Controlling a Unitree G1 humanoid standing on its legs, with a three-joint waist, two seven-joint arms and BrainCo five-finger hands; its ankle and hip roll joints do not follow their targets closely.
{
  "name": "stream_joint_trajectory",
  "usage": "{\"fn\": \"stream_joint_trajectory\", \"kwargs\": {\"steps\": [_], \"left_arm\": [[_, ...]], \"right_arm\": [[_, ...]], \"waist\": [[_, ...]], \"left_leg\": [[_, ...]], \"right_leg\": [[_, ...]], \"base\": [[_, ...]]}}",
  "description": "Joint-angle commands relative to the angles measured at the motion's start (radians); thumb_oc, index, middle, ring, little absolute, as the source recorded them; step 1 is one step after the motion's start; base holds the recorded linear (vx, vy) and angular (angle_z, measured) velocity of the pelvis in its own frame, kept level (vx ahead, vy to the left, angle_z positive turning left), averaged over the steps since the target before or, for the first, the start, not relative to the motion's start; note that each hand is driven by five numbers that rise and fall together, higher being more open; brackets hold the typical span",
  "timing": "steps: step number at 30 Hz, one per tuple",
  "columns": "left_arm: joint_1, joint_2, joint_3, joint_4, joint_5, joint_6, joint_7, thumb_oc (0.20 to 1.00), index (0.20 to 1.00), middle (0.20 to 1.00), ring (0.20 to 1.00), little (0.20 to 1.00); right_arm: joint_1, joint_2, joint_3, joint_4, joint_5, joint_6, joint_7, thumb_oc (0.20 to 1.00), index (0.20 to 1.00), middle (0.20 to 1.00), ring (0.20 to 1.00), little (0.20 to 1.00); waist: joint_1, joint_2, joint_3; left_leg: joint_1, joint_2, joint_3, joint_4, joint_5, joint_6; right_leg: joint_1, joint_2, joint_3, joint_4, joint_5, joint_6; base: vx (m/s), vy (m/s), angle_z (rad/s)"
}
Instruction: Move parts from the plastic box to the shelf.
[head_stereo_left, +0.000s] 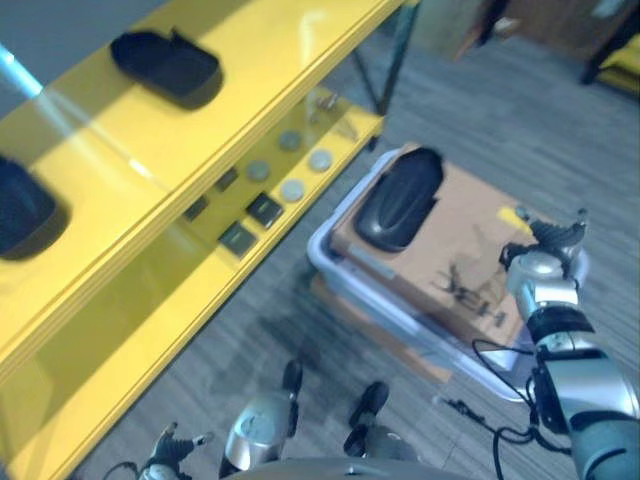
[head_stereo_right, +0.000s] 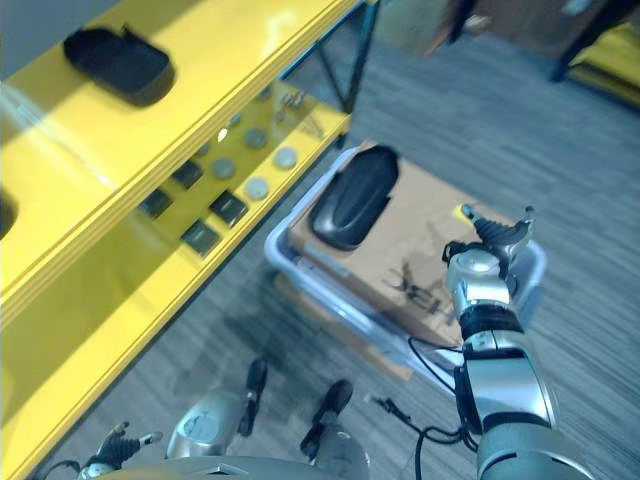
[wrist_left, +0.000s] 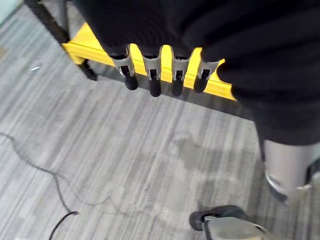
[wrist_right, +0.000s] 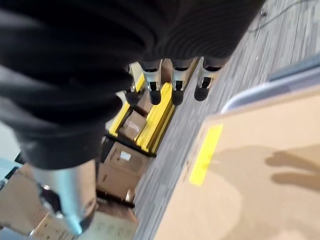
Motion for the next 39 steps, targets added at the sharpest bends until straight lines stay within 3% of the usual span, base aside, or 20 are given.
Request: {"fn": "stream_joint_trajectory", "kwargs": {"steps": [1,39], "left_arm": [[0.006,0.034,-0.049,0.048,-0.024,-0.014,-0.004,1.000,1.000,1.000,1.000,1.000],[0.006,0.034,-0.049,0.048,-0.024,-0.014,-0.004,1.000,1.000,1.000,1.000,1.000]], "right_arm": [[0.014,-0.081,0.038,-0.062,0.023,-0.081,-0.030,1.000,1.000,1.000,1.000,1.000],[0.014,-0.081,0.038,-0.062,0.023,-0.081,-0.030,1.000,1.000,1.000,1.000,1.000]], "waist": [[0.010,-0.017,-0.066],[0.010,-0.017,-0.066]], "left_leg": [[0.008,0.032,-0.040,-0.011,-0.070,-0.021],[0.008,0.032,-0.040,-0.011,-0.070,-0.021]], "right_leg": [[0.005,-0.062,0.040,0.115,-0.142,0.098],[0.005,-0.062,0.040,0.115,-0.142,0.098]], "base": [[0.00,0.000,0.16],[0.00,0.000,0.01]]}}
